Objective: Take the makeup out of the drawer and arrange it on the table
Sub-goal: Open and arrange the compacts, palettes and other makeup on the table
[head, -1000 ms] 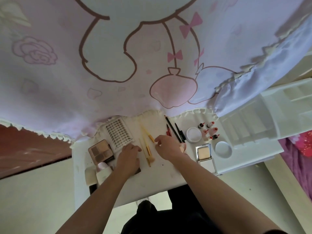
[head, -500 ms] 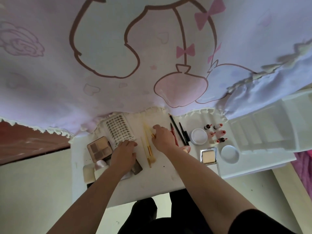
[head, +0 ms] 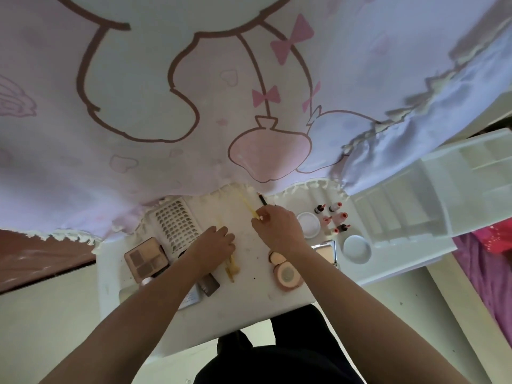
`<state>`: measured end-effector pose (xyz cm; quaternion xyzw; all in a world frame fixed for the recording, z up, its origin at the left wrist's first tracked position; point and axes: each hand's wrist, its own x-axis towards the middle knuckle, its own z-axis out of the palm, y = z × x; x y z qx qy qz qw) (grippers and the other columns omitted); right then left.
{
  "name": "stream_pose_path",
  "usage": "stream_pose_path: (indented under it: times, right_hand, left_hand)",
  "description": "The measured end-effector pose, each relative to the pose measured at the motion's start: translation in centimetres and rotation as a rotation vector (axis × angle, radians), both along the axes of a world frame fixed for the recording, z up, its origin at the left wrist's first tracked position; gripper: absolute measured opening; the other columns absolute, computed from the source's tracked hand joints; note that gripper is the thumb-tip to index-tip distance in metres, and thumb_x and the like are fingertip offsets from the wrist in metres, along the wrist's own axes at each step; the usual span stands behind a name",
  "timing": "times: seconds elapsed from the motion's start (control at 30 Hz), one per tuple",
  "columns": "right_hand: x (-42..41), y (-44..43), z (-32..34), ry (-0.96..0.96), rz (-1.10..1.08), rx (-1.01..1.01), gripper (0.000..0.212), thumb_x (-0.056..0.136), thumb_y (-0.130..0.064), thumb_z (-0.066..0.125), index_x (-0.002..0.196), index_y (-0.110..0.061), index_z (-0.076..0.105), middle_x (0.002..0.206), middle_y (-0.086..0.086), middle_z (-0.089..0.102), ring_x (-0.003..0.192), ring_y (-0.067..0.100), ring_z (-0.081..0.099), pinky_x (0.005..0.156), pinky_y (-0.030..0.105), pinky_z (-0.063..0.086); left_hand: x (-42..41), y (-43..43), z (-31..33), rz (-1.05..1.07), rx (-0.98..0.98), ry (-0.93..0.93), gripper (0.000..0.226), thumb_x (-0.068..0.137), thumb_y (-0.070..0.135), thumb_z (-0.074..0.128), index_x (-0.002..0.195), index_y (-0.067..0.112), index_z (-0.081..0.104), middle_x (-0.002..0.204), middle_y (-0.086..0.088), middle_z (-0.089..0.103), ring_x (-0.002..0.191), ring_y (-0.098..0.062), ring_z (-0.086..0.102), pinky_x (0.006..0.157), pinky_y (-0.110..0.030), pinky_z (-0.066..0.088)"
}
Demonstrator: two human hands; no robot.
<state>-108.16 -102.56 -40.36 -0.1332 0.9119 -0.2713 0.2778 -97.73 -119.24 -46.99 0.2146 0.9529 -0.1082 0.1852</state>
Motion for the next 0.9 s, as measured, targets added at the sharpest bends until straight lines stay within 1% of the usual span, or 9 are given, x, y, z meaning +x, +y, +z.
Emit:
stream_pose_path:
  times: [0.13,0.23,0.37,0.47,0.57,0.67,0.73,0.8,0.9]
  right_hand:
    - [-0.5,1.1,2.0,-0.109,-0.245,-0.230,0.019,0.090,-0.032,0.060,0.105,-0.024,0.068,0.075,-0.007,0.071,0.078,0.013,0.066,0.069,0.024,0.048]
    - [-0.5,1.7,3.3,-0.220,-0.354,-0.402,0.016,0.088,-0.017,0.061,0.102,-0.021,0.068,0.075,-0.001,0.074,0.061,0.008,0.062,0.057,0.018,0.044]
    - [0.4,2.3,4.7,-0.473,-0.416,-0.648,0.032,0.095,-0.005,0.042,0.110,-0.011,0.069,0.091,0.012,0.073,0.073,0.017,0.066,0.058,0.023,0.044]
    - [1.6,3.1,4.5,-0.558,-0.394,-0.723,0.038,0.099,-0.008,0.036,0.114,-0.014,0.070,0.097,0.009,0.070,0.078,0.021,0.069,0.064,0.029,0.046]
    - [3.4,4.0,3.5,-0.508,-0.349,-0.663,0.033,0.099,-0.006,0.046,0.119,-0.018,0.070,0.101,0.003,0.070,0.081,0.017,0.070,0.067,0.028,0.050]
    - [5.6,5.3,1.6,-0.346,-0.256,-0.457,0.031,0.097,-0.003,0.053,0.113,-0.023,0.071,0.103,-0.001,0.070,0.083,0.013,0.070,0.072,0.022,0.054]
    - [7.1,6.2,-0.4,-0.234,-0.175,-0.285,0.025,0.095,-0.012,0.060,0.103,-0.031,0.072,0.108,-0.001,0.071,0.087,0.012,0.069,0.080,0.022,0.054]
    - [8.6,7.0,-2.1,-0.184,-0.135,-0.151,0.017,0.091,-0.020,0.067,0.100,-0.033,0.073,0.112,-0.002,0.068,0.091,0.013,0.067,0.078,0.019,0.050]
    - [10.8,7.7,-4.4,-0.149,-0.167,-0.078,0.015,0.086,-0.021,0.071,0.098,-0.029,0.074,0.108,-0.001,0.068,0.098,0.017,0.066,0.090,0.031,0.053]
  left_hand:
    - [-0.7,-0.5,0.2,-0.045,-0.010,0.029,0.016,0.085,0.005,0.060,0.097,0.015,0.063,0.099,-0.005,0.061,0.093,-0.025,0.056,0.073,-0.036,0.044]
    - [-0.7,-0.7,0.2,0.082,0.089,0.190,0.023,0.067,0.004,0.076,0.085,0.015,0.066,0.084,-0.005,0.062,0.079,-0.025,0.058,0.063,-0.036,0.047]
    - [0.5,-0.4,1.6,0.442,0.375,0.411,0.018,0.076,0.004,0.076,0.092,0.012,0.070,0.084,-0.005,0.065,0.077,-0.028,0.061,0.061,-0.038,0.051]
    - [1.6,1.2,3.6,1.026,0.762,0.335,0.013,0.093,0.016,0.063,0.105,0.017,0.066,0.092,0.002,0.064,0.083,-0.021,0.061,0.073,-0.035,0.051]
    - [2.4,3.4,4.3,1.466,1.120,0.087,0.020,0.093,0.021,0.064,0.113,0.015,0.068,0.094,0.003,0.068,0.087,-0.018,0.065,0.075,-0.031,0.053]
    - [3.9,5.7,4.0,1.687,1.395,-0.136,0.017,0.092,0.014,0.067,0.109,0.011,0.068,0.093,-0.004,0.070,0.083,-0.018,0.066,0.067,-0.030,0.057]
    - [5.0,7.0,3.3,1.724,1.420,-0.219,0.012,0.092,0.011,0.068,0.103,0.011,0.067,0.090,-0.004,0.069,0.080,-0.017,0.065,0.072,-0.033,0.058]
    - [5.9,8.2,2.4,1.722,1.398,-0.263,0.012,0.091,0.011,0.068,0.103,0.010,0.068,0.090,-0.004,0.069,0.079,-0.018,0.065,0.069,-0.032,0.058]
    - [6.8,9.6,1.1,1.717,1.384,-0.309,0.012,0.091,0.009,0.067,0.104,0.010,0.066,0.089,-0.006,0.068,0.078,-0.020,0.063,0.069,-0.033,0.055]
